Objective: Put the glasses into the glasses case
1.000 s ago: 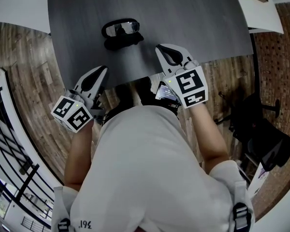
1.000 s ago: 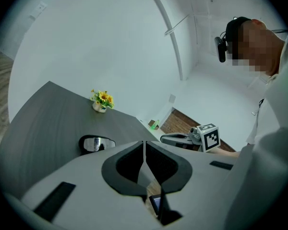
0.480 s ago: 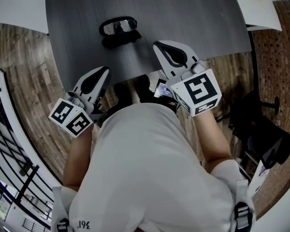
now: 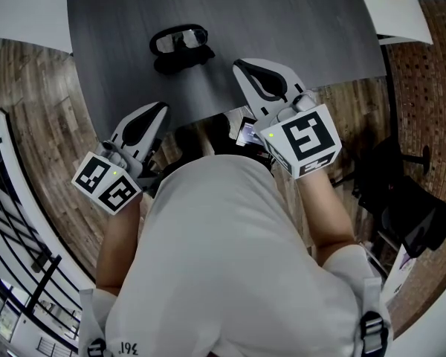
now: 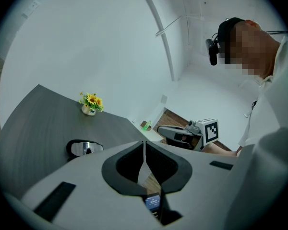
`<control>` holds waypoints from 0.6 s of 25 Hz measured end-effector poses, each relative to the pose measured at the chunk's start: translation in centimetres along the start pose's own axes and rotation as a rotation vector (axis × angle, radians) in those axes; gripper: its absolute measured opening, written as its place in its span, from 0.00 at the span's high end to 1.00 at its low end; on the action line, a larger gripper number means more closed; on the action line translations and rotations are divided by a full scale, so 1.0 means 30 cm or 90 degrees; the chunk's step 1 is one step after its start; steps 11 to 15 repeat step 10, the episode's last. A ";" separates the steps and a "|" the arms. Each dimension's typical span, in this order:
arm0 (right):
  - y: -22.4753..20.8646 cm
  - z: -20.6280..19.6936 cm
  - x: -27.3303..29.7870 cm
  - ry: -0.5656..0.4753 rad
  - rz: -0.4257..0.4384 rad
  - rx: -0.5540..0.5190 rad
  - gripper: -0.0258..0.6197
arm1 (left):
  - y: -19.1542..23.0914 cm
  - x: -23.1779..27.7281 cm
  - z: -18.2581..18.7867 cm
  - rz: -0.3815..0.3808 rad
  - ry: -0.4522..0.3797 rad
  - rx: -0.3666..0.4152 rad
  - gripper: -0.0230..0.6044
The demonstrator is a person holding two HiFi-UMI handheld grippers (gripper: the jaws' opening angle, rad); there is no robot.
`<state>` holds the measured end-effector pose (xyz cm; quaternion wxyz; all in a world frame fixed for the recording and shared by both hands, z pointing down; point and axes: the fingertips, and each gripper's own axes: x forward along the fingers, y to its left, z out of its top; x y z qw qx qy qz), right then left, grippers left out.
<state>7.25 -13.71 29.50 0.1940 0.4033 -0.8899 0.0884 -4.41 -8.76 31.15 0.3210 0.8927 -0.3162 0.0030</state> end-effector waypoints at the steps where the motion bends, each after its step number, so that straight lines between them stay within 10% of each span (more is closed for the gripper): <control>1: -0.001 0.001 0.001 -0.001 0.000 0.000 0.95 | -0.001 0.000 0.000 0.000 0.000 0.000 0.92; 15: -0.001 -0.006 0.010 0.001 -0.002 0.003 0.95 | -0.006 0.000 -0.007 -0.007 0.004 -0.006 0.92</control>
